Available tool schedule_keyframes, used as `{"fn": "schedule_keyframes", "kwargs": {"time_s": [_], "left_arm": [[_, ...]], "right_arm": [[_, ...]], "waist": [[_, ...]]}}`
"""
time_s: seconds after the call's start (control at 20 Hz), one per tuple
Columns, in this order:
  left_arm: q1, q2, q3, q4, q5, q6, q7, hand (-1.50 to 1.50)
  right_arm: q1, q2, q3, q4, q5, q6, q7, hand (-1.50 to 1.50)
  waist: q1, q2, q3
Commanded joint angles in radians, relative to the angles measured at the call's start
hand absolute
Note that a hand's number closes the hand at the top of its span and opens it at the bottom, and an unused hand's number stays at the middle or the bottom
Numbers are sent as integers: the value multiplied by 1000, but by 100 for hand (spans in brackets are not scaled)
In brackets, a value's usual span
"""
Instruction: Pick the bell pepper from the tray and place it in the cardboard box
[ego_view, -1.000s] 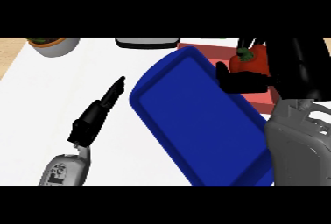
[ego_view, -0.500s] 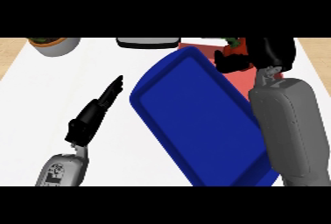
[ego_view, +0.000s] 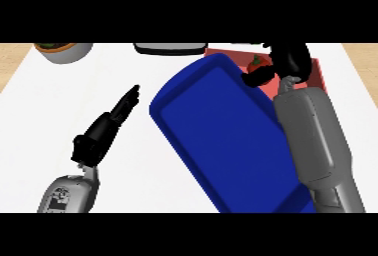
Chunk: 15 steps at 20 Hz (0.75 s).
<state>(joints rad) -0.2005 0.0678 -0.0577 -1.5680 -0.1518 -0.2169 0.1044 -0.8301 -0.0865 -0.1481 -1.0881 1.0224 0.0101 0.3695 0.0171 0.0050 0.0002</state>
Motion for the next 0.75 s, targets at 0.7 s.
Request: {"fn": "schedule_keyframes", "kwargs": {"time_s": [0.7], "left_arm": [[1, 0, 19, 61, -12, 12, -59, 0]], "right_arm": [[11, -31, -390, 17, -551, -178, -374, -150]], "waist": [[-23, -3, 0]]}}
